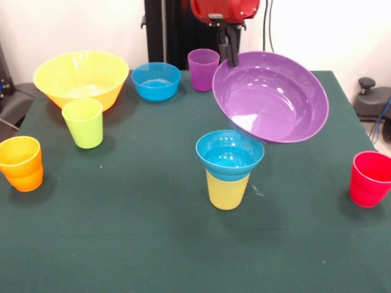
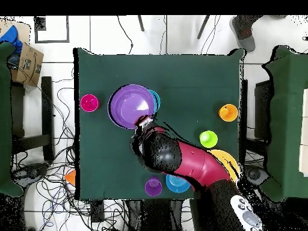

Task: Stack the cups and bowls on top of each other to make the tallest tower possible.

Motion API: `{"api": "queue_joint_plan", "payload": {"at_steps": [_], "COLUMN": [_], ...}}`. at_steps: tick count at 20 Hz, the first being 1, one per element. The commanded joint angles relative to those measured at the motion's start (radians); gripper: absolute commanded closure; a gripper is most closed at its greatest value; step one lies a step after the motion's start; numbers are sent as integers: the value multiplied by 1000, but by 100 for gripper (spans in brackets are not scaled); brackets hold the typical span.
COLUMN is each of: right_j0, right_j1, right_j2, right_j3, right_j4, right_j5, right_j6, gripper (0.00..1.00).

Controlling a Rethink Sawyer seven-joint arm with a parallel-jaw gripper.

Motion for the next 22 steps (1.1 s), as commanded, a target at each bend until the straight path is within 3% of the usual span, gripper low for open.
{"api": "queue_joint_plan", "payload": {"at_steps": [1,9,22], "right_j0": [-14,-89,-172], "right_j1": [47,79,92], "right_j2": [102,166,234], "right_j3": [46,53,44], "right_j4": [-92,-151,-178], "right_j5": [-67,-122,-102], "right_j6": [14,17,30], "gripper": [100,100,100]}}
